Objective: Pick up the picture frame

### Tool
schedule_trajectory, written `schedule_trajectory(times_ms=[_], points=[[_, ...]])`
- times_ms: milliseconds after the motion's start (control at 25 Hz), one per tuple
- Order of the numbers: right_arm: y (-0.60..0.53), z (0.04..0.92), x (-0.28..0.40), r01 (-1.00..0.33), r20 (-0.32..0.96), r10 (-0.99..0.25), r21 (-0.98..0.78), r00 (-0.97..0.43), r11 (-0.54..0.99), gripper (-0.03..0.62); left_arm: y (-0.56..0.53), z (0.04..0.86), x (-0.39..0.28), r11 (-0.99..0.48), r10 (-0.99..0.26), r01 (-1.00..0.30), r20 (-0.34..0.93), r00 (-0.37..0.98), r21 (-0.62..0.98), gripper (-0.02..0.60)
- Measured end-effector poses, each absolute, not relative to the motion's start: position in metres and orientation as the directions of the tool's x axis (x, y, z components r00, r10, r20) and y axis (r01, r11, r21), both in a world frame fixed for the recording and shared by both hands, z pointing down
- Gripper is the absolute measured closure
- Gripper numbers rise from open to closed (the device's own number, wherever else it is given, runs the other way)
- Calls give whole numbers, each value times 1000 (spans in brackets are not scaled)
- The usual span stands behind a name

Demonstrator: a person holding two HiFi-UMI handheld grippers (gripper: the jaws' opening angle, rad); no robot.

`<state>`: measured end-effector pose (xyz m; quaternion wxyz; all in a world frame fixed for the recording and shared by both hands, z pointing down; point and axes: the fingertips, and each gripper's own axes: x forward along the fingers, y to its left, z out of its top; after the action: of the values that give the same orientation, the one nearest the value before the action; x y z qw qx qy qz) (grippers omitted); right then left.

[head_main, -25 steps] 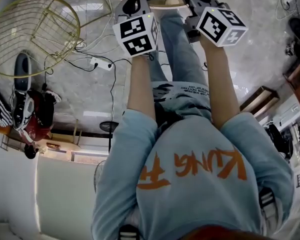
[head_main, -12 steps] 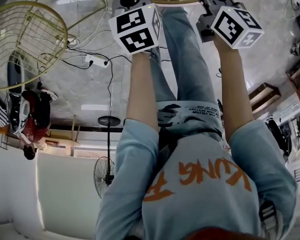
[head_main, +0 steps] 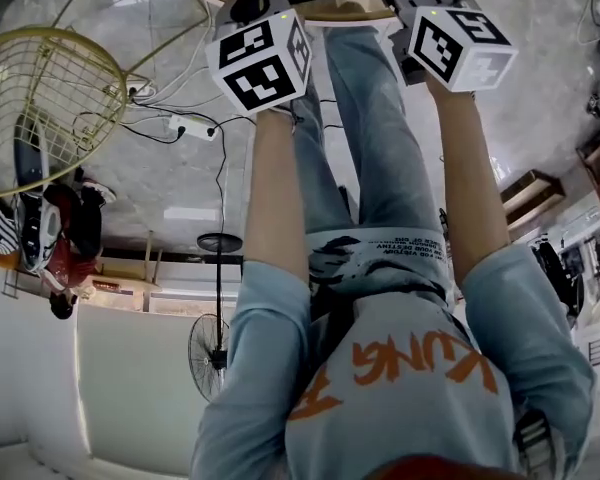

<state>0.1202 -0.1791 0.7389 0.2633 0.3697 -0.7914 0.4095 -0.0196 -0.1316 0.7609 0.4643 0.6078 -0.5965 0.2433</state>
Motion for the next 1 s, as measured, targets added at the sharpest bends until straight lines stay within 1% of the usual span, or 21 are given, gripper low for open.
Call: schedule_trajectory(times_ms=[120, 200, 240, 280, 320, 360, 520, 760, 1000], points=[[-184, 753, 120, -809, 742, -350, -437, -571, 393, 504, -134, 768, -21, 137, -481, -954, 860, 171, 267, 560], [-186, 761, 122, -817, 757, -342, -424, -557, 392, 490, -135, 773, -21, 137, -471, -955, 866, 170, 263, 547], [-188, 765, 123, -818, 761, -337, -422, -554, 391, 487, -136, 775, -20, 138, -465, -955, 868, 172, 263, 521], [-189, 768, 123, -818, 765, -331, -421, -552, 391, 481, -137, 778, -19, 137, -458, -955, 872, 174, 263, 476], [-190, 770, 123, -818, 768, -325, -420, -551, 393, 477, -138, 780, -17, 134, -450, -955, 875, 178, 263, 447], [-191, 771, 123, -817, 772, -319, -418, -550, 396, 477, -139, 781, -16, 130, -443, -956, 878, 181, 263, 442], [-193, 780, 120, -816, 783, -297, -417, -546, 400, 476, -141, 790, -12, 125, -425, -957, 885, 188, 263, 440], [-189, 791, 114, -824, 811, -240, -435, -533, 363, 476, -141, 801, -14, 166, -421, -937, 881, 213, 306, 440], [-194, 796, 114, -841, 836, -232, -399, -498, 365, 486, -143, 803, -12, 164, -412, -935, 883, 225, 315, 445]])
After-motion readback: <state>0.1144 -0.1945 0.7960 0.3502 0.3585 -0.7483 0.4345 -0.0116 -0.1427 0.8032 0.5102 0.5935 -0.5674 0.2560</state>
